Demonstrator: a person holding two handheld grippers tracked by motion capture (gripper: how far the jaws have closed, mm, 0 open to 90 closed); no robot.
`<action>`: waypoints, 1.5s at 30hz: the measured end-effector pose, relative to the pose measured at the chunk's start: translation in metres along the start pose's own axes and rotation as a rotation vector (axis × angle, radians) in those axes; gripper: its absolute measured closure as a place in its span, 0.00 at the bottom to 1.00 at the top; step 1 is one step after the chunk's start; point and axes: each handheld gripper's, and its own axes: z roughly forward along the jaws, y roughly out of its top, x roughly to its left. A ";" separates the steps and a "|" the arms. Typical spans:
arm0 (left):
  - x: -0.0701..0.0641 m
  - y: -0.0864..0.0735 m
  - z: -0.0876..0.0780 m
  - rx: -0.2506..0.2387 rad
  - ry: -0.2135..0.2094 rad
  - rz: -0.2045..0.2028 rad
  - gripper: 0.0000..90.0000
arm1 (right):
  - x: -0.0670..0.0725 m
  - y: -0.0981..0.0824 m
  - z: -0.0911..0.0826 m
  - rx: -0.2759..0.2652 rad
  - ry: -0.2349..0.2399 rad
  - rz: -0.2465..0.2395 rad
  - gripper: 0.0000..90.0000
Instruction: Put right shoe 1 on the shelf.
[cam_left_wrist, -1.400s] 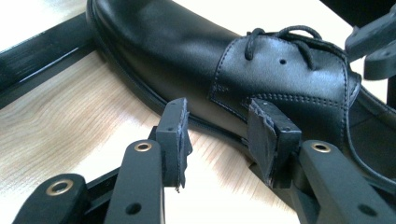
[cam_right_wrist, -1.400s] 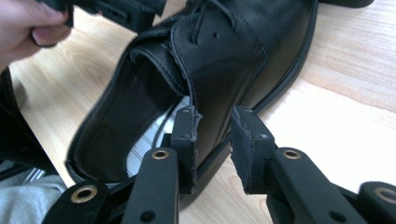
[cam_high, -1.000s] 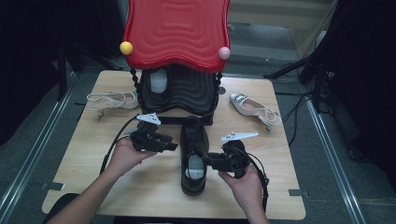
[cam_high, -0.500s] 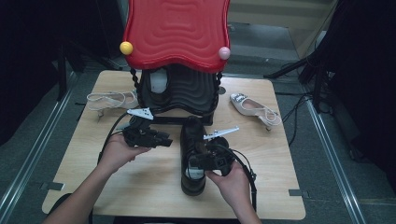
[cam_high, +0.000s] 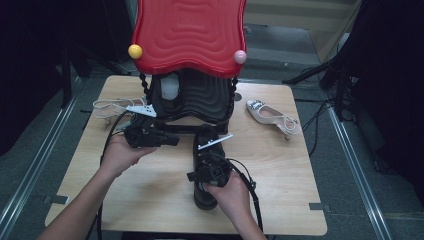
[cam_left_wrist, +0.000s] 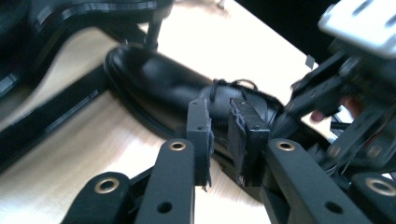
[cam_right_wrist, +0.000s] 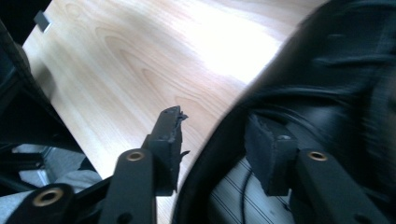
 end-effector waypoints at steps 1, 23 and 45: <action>0.000 0.004 -0.002 0.008 -0.001 0.006 0.90 | 0.001 0.001 0.003 0.002 -0.007 0.004 0.62; -0.006 0.059 -0.034 -0.027 0.051 0.067 0.94 | 0.002 -0.002 0.025 0.035 -0.157 0.028 0.82; -0.004 0.104 -0.054 -0.059 0.088 0.097 0.98 | -0.047 -0.012 -0.041 -0.044 -0.020 0.108 0.97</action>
